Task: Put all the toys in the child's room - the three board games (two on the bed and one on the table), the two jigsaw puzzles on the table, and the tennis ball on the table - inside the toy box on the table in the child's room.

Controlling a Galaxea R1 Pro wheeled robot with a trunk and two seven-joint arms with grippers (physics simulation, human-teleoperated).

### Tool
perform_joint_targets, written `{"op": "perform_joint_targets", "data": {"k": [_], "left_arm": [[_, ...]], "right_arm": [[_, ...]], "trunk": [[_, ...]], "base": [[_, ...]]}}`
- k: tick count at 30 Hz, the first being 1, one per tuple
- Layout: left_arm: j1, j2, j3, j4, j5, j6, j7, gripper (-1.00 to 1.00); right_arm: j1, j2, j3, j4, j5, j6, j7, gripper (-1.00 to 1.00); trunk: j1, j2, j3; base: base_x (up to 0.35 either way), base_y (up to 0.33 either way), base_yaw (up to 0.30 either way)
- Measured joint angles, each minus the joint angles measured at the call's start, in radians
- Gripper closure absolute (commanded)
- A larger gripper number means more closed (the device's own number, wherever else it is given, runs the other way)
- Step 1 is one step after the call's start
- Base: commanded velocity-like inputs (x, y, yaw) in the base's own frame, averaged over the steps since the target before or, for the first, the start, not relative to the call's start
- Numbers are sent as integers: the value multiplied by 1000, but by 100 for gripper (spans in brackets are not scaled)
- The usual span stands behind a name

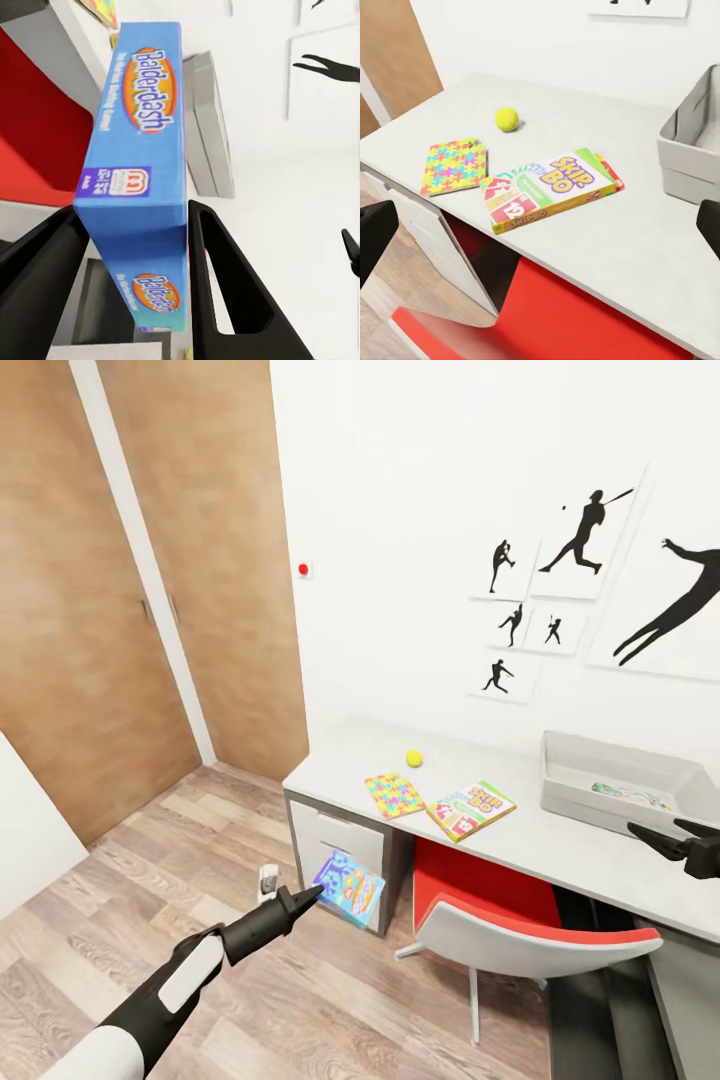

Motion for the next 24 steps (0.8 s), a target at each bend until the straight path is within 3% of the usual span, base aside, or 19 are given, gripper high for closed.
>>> {"op": "perform_joint_targets", "data": {"k": [5,8,11,14,17,18,22,24], "left_arm": [[-4,0,2,-5,-1,-2,4,100],[-35,-1,3,-36,1,16,5,100],[-65,-1,1,-111,0,73,18,100],[-77,-4,3,-230,3,150,116,100],[-103,-14,6,-350,12,232,259,100],[-109,-20,6,-374,27,251,285,100],[-137,-52,10,-459,24,318,395,100],[-145,-60,12,-473,24,330,417,100]], "right_arm": [[8,3,0,0,0,-7,-1,-100],[8,3,-9,0,0,-5,0,-100],[6,1,-15,0,0,-5,1,-100],[5,1,-17,0,0,-5,2,-100],[2,0,-18,0,0,-4,2,-100],[2,-1,-18,0,0,-3,2,-100],[-1,-2,-37,0,0,-1,2,-100],[-1,-3,-44,0,0,-1,2,-100]], "trunk": [[0,0,0],[-1,0,0],[-1,0,0],[-1,0,0],[0,0,0],[-1,0,0],[-1,0,0],[-1,0,0]], "base": [[195,171,-2],[312,121,-14],[335,41,-66],[342,13,-26],[344,5,-20],[345,3,-62],[345,1,-189],[345,3,-250]]}}
